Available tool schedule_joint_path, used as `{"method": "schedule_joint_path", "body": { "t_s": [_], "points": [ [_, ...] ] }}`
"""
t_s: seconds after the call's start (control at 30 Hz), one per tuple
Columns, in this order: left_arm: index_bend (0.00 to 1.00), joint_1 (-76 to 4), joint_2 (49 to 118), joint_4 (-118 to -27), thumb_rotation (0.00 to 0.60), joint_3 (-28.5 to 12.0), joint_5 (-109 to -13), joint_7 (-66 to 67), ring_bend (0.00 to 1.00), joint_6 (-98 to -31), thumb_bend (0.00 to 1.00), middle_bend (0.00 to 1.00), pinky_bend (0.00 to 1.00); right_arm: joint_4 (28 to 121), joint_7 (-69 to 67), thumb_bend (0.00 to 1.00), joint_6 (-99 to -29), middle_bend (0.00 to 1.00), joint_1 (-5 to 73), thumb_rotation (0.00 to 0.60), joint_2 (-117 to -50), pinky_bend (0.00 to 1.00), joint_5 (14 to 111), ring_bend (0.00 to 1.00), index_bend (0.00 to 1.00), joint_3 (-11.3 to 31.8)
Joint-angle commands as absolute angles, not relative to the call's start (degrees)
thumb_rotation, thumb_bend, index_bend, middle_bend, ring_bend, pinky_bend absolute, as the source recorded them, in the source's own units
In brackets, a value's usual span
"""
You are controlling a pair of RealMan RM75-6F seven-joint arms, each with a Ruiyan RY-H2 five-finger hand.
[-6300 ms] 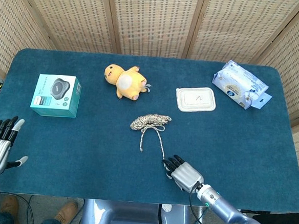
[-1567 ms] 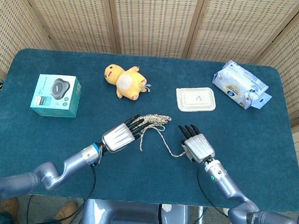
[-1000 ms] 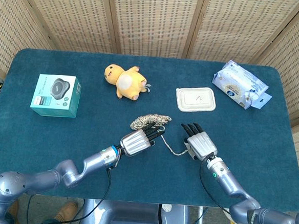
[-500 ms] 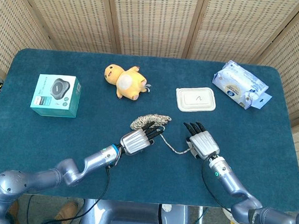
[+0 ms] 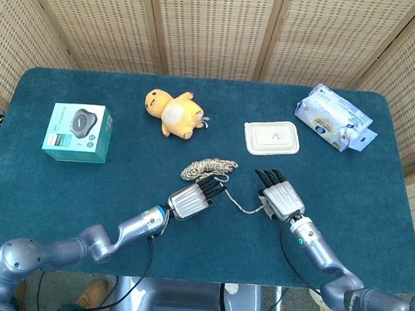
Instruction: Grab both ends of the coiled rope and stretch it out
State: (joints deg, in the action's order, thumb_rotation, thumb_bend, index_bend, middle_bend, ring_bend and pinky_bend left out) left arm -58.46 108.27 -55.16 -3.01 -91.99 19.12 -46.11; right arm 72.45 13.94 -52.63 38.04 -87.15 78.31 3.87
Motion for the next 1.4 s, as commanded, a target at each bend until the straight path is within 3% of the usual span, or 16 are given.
{"method": "schedule_joint_path", "body": {
  "t_s": [0.03,0.83,1.4],
  "points": [
    [0.51,-58.40,108.24,-55.21,0.600,-2.96,-91.72,19.31,0.00,-46.17,0.31,0.00,0.00,72.44,13.94,0.42,-52.64,0.00,38.05,0.600,-87.16,0.00,78.38,0.00,0.67,3.85],
    [0.59,-58.49,109.01,-54.71,0.600,-2.74,-89.79,20.81,0.00,-45.74,0.37,0.00,0.00,72.52,13.91,0.42,-52.86,0.00,37.67,0.600,-86.79,0.00,78.34,0.00,0.67,3.71],
    [0.66,-56.86,106.73,-56.25,0.600,-2.32,-89.06,20.61,0.00,-48.04,0.50,0.00,0.00,71.81,13.50,0.42,-53.56,0.00,37.23,0.600,-86.52,0.00,78.87,0.00,0.67,3.55]
  ]
}}
